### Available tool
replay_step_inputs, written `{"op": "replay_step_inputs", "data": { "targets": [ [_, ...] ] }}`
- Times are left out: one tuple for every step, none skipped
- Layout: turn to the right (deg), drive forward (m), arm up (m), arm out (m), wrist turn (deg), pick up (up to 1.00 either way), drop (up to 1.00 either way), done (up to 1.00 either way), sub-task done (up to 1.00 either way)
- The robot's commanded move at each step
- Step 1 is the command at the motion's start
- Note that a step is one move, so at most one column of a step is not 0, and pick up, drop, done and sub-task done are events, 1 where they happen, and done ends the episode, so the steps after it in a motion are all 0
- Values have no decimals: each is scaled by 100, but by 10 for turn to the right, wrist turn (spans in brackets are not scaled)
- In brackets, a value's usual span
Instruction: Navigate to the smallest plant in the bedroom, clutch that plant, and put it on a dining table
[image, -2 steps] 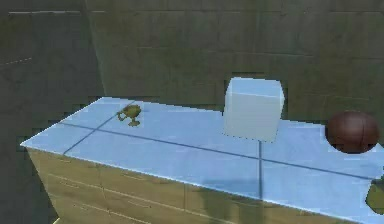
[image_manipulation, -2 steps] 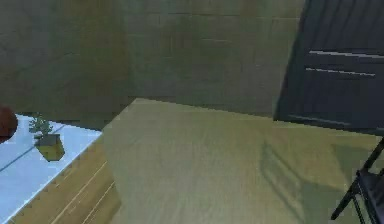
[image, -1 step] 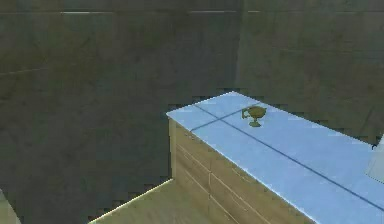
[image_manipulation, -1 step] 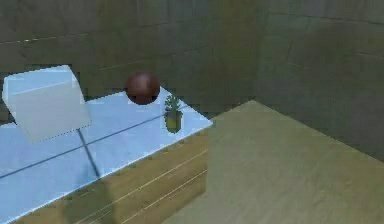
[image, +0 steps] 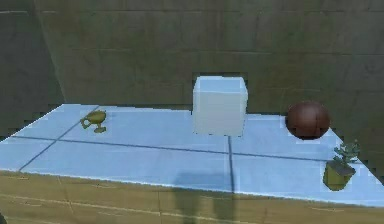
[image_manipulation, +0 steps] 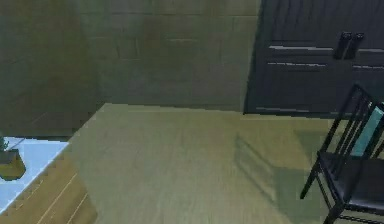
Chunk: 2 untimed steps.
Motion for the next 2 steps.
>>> {"op": "replay_step_inputs", "data": {
  "targets": [
    [60,0,0,0,0,0,0,0,0],
    [0,45,0,0,0,0,0,0,0]
  ]
}}
